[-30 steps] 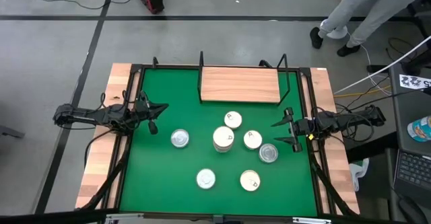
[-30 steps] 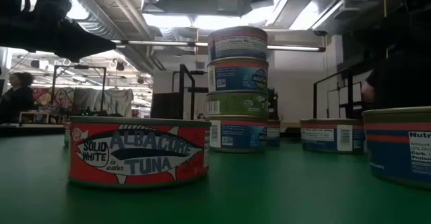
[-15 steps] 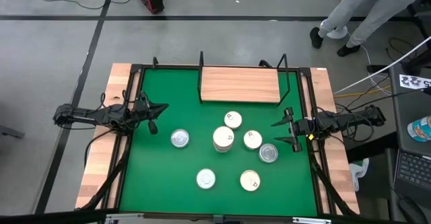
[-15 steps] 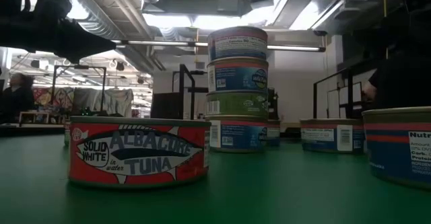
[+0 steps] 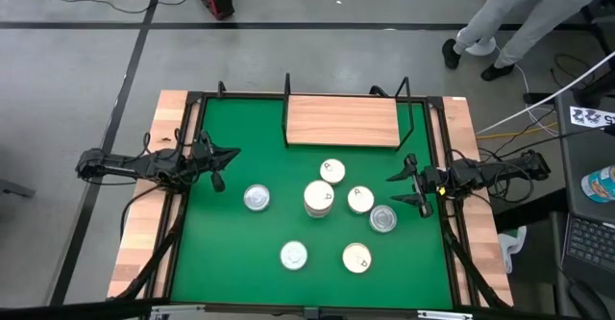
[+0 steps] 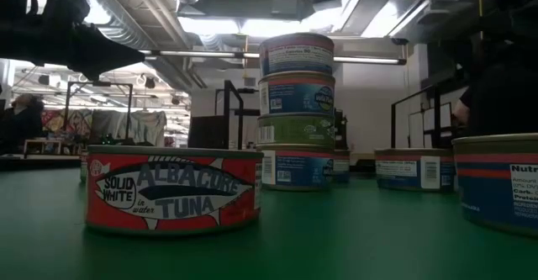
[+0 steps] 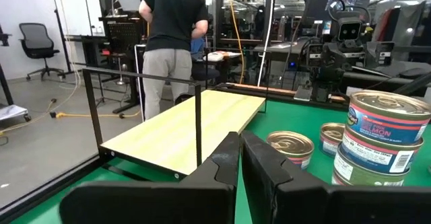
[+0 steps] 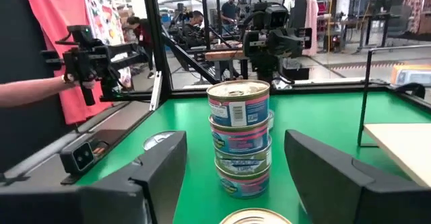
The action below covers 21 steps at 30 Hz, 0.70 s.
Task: Stack canned seafood by type on shelf
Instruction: Put the blue tuna can on the shelf
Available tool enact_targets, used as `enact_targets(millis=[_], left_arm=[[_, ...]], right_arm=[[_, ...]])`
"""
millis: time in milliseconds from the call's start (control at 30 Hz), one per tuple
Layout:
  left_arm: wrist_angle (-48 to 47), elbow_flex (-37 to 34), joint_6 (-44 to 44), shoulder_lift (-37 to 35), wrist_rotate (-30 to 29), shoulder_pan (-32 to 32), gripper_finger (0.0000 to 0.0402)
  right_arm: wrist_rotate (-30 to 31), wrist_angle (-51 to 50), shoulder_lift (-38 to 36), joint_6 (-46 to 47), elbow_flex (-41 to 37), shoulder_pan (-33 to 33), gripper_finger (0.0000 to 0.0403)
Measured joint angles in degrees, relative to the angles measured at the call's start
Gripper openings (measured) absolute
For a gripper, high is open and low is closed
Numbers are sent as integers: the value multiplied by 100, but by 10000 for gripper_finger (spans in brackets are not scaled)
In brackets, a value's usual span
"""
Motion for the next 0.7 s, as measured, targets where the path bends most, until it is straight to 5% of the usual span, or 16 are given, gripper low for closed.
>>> enact_targets(millis=[333,700], left_arm=[[379,0,-401,5,3,0,13],[2660,0,-193,1217,659,0,13]], right_arm=[[164,17,0,2,0,0,250],[87,17,0,13,0,-1,250]])
